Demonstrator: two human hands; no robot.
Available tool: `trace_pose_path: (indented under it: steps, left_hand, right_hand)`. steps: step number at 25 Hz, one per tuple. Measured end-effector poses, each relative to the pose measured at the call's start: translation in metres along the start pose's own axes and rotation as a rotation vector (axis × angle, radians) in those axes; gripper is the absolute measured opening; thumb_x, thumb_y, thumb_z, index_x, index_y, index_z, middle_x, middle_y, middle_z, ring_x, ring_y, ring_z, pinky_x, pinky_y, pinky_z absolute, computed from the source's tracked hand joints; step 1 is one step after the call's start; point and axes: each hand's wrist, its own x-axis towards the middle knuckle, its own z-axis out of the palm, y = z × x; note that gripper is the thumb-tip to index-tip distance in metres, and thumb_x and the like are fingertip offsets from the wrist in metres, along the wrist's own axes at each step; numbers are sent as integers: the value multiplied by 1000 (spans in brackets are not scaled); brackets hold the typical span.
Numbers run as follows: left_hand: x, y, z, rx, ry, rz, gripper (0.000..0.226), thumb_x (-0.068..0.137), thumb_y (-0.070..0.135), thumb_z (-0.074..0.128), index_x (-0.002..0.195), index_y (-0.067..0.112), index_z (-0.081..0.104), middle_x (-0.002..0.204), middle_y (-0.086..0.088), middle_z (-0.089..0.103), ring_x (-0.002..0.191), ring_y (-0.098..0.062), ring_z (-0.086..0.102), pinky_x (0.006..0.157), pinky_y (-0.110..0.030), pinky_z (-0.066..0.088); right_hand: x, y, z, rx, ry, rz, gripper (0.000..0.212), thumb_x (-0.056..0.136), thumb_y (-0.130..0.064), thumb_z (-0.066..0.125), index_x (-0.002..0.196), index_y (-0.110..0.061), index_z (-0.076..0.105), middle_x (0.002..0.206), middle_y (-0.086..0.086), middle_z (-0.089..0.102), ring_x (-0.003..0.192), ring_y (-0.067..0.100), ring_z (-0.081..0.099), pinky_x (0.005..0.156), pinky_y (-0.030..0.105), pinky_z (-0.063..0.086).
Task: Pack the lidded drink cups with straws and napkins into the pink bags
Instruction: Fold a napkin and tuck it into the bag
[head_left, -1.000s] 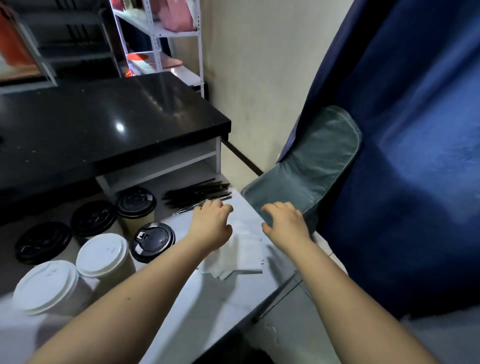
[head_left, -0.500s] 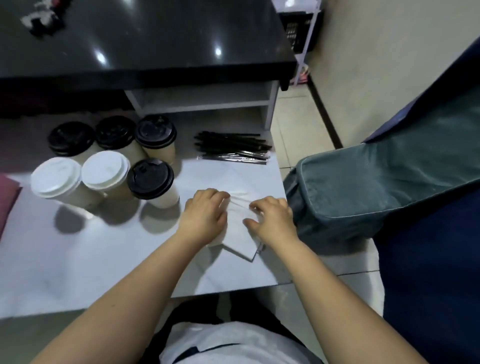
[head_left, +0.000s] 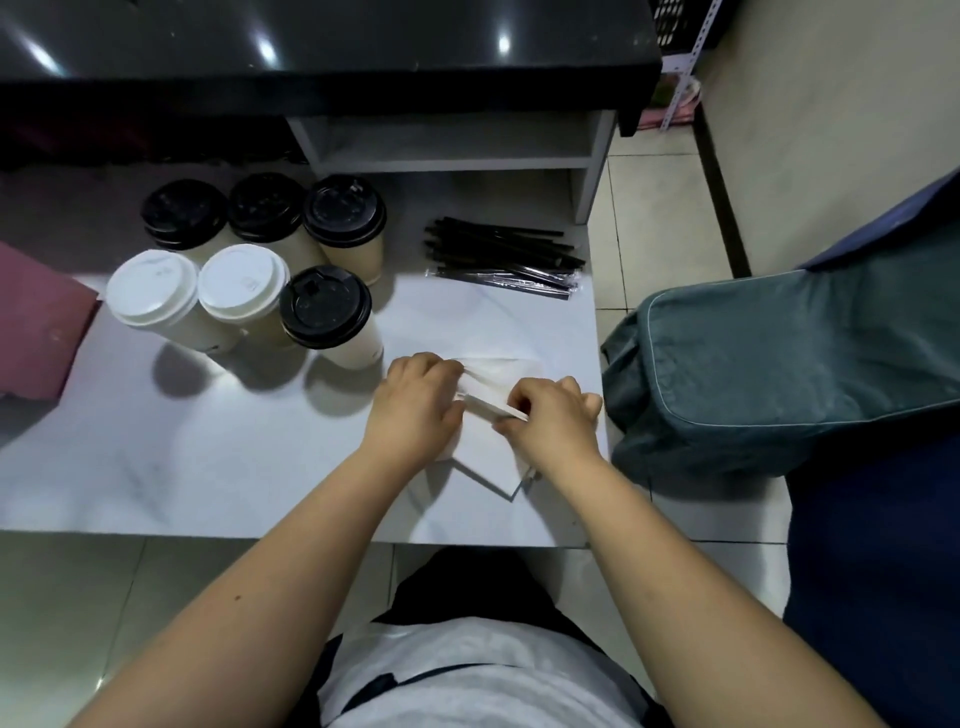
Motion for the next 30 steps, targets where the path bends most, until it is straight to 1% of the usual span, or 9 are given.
trace_pose_path:
  steps: [4, 6, 9, 14, 16, 19, 24, 27, 30]
  left_hand:
    - [-1, -1, -8, -56, 29, -40, 40, 88, 27, 59, 128, 22, 56, 125, -3, 53, 120, -28, 42, 96, -42, 39]
    - [-4, -1, -17, -83, 67, -33, 38, 89, 24, 57, 127, 22, 56, 125, -2, 54, 120, -27, 42, 96, -42, 39]
    - [-7, 1, -33, -101, 129, -10, 42, 86, 13, 57, 128, 19, 56, 124, -3, 54, 121, -27, 42, 95, -44, 41]
    - [-14, 0, -73, -38, 298, 34, 49, 77, -3, 57, 122, 13, 60, 117, -7, 58, 113, -33, 47, 88, -48, 45]
    - [-15, -3, -95, 8, 353, 13, 48, 76, 0, 57, 121, 15, 60, 116, -6, 58, 112, -33, 48, 86, -47, 45]
    - [-19, -18, -131, 63, 430, -22, 41, 76, 14, 56, 117, 17, 61, 111, -5, 60, 105, -32, 50, 86, -47, 44]
    - [-53, -60, -176, 98, 515, -109, 41, 76, 33, 51, 113, 18, 64, 109, -5, 62, 106, -33, 53, 84, -47, 45]
    - [-96, -101, -195, 130, 534, -172, 41, 80, 26, 61, 121, 20, 61, 118, -2, 60, 113, -30, 50, 89, -44, 39]
    - [-150, -156, -218, 130, 539, -223, 44, 82, 24, 63, 126, 22, 57, 122, 0, 56, 117, -27, 45, 93, -41, 35]
  right_hand:
    - [3, -1, -13, 136, -18, -117, 15, 77, -28, 71, 80, -22, 59, 87, -8, 54, 93, 17, 43, 78, 31, 28]
    - [3, -1, -24, 249, -82, -197, 17, 74, -18, 72, 76, -22, 55, 89, -8, 53, 94, 17, 45, 79, 30, 37]
    - [3, -8, -37, 337, -141, -207, 16, 75, -10, 65, 78, -20, 53, 83, -8, 59, 82, 18, 55, 74, 35, 47]
    - [4, -38, -64, 221, -34, -360, 34, 78, -7, 60, 100, -32, 57, 96, -11, 63, 90, 15, 58, 79, 32, 48]
    - [10, -55, -76, 123, 66, -451, 32, 79, -8, 60, 104, -28, 62, 98, -6, 65, 94, 19, 58, 79, 35, 48]
    - [14, -93, -87, -19, 231, -636, 22, 81, -8, 59, 99, -17, 67, 95, -1, 68, 92, 24, 57, 75, 39, 47]
    - [-3, -176, -79, -154, 401, -914, 20, 70, -5, 53, 84, -11, 67, 78, 7, 63, 74, 34, 54, 60, 41, 47]
    - [-29, -230, -53, -163, 458, -1033, 18, 64, -5, 54, 77, -8, 65, 72, 9, 59, 65, 34, 52, 51, 40, 46]
    - [-64, -288, -15, -180, 493, -1103, 14, 61, -4, 62, 74, -7, 63, 71, 8, 58, 63, 32, 51, 49, 36, 44]
